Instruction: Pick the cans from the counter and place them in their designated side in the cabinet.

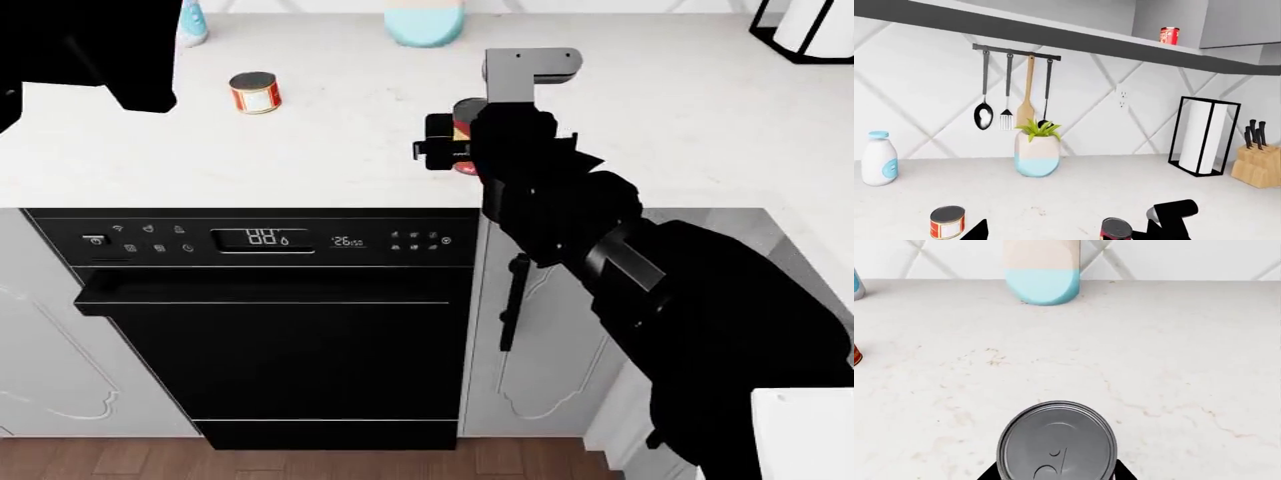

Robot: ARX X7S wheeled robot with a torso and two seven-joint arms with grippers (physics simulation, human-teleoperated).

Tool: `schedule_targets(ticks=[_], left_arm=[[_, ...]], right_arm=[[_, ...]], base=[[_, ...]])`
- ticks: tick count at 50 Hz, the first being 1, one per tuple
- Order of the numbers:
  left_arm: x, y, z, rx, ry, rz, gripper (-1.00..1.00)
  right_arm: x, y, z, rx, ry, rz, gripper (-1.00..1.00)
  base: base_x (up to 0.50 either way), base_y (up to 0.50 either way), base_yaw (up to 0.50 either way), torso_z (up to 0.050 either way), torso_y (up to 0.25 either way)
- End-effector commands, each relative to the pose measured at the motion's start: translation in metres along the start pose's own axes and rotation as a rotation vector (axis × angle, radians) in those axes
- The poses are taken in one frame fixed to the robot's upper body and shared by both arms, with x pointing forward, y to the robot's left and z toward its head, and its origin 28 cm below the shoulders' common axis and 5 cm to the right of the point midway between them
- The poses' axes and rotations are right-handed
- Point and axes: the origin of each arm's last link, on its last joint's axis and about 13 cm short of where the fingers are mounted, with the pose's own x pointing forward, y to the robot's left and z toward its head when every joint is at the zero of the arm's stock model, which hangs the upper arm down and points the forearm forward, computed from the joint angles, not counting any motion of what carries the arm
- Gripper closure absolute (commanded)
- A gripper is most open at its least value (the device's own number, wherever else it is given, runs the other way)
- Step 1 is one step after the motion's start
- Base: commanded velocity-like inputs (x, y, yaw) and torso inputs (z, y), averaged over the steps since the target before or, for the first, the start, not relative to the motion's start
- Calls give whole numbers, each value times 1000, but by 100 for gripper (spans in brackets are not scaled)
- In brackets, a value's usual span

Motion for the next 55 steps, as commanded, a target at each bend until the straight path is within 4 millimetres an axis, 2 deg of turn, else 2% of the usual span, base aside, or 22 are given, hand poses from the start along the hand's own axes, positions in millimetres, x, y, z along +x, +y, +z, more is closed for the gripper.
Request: schedule_targets(ticks=[1, 6, 12, 20, 28, 38, 41, 49, 55], left_arm=[[-3, 1, 0, -8, -13, 3, -100], [-2, 1, 0, -9, -14, 0, -100], [1, 1, -1, -12, -17, -10, -100], [2, -1, 1, -11, -26, -18, -100], [3, -4, 5, -6, -42, -34, -100], [5, -4, 6, -6, -53, -46, -100], [6, -4, 7, -5, -56, -50, -100], [7, -4, 8, -8, -65, -58, -100], [9, -5, 10, -7, -73, -75, -100]], right_arm=[[-1, 4, 3, 5, -9, 27, 100], [-2, 4, 12, 12, -22, 40, 100], [-5, 2, 36, 20, -57, 69, 100], [-16, -6, 87, -7, -134, 83, 100], [-35, -14, 143, -1, -246, 69, 100], [-75, -35, 215, 130, -391, 49, 100], [-88, -41, 233, 113, -431, 28, 100], [-129, -55, 273, 97, -491, 15, 100], [-150, -65, 286, 1, -470, 24, 100]], base=[[0, 0, 0, 0, 0], [0, 0, 0, 0, 0], [0, 0, 0, 0, 0], [0, 0, 0, 0, 0], [0, 0, 0, 0, 0], [0, 0, 0, 0, 2], [0, 0, 0, 0, 0], [0, 0, 0, 0, 0], [0, 0, 0, 0, 0]])
